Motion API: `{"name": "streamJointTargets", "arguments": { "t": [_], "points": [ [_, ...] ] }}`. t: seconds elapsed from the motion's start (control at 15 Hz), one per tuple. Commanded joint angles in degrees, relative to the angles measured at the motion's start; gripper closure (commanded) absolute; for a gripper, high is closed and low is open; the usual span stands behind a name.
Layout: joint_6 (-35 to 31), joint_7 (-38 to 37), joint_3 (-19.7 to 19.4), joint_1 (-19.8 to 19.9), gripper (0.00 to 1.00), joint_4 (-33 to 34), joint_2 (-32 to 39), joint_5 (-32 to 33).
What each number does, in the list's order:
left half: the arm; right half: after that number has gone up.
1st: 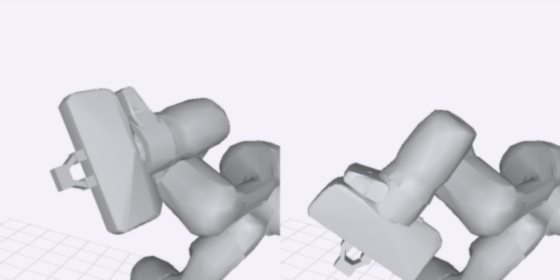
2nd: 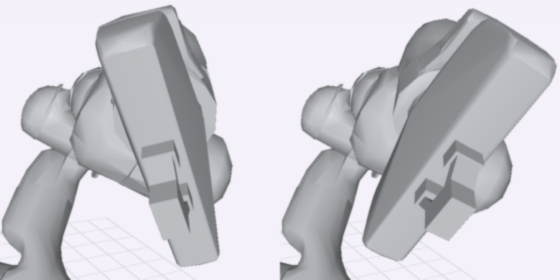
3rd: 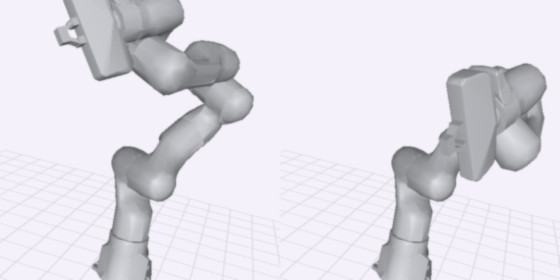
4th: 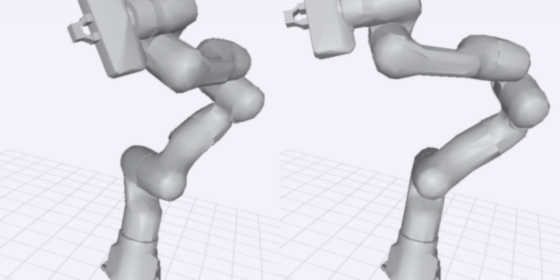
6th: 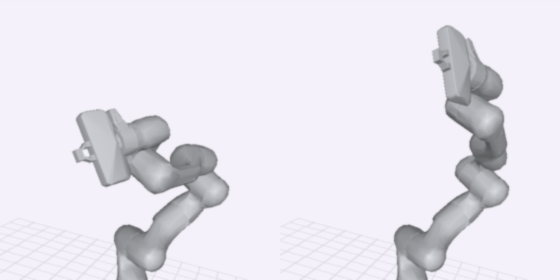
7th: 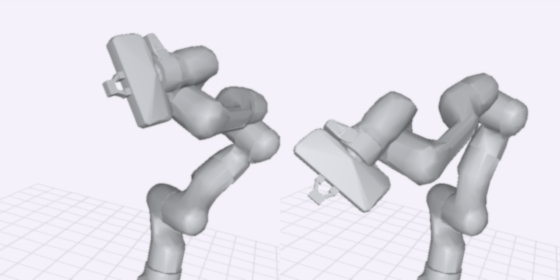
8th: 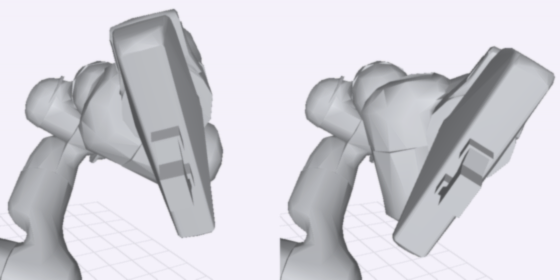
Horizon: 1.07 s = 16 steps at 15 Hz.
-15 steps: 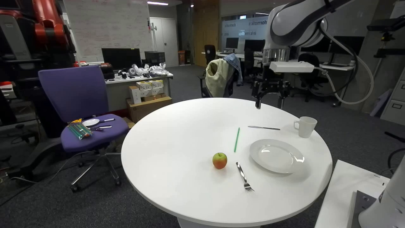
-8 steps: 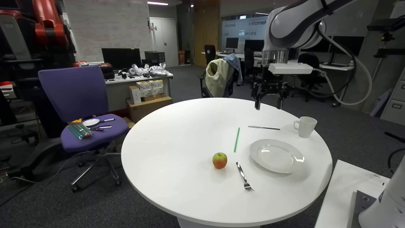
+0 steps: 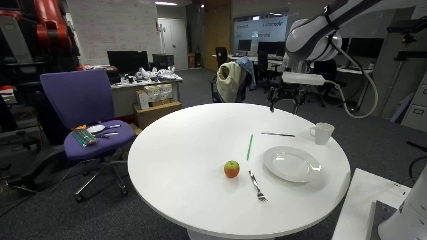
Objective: Move the mug backwards.
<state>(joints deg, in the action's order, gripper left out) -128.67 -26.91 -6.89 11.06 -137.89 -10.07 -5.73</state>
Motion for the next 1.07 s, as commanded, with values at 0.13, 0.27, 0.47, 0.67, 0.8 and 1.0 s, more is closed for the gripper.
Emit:
{"name": "streamJointTargets", "arguments": {
  "t": [0.13, 0.27, 0.47, 0.67, 0.8, 1.0],
  "points": [
    [-2.3, -2.3, -3.8, 3.4, 0.0, 4.3, 6.8, 2.2],
    [-0.9, -1.3, -5.6, 4.4, 0.0, 5.8, 8.9, 3.1],
    [0.0, -0.1, -8.1, 5.4, 0.0, 8.1, 11.9, 6.6],
    [0.8, 0.8, -10.4, 6.0, 0.0, 10.2, 14.2, 12.6],
    [1.7, 1.6, -11.3, 6.0, 0.0, 11.2, 14.9, 15.5],
    [1.2, 1.9, -11.5, 5.5, 0.0, 9.9, 14.8, 14.2]
  ]
}}
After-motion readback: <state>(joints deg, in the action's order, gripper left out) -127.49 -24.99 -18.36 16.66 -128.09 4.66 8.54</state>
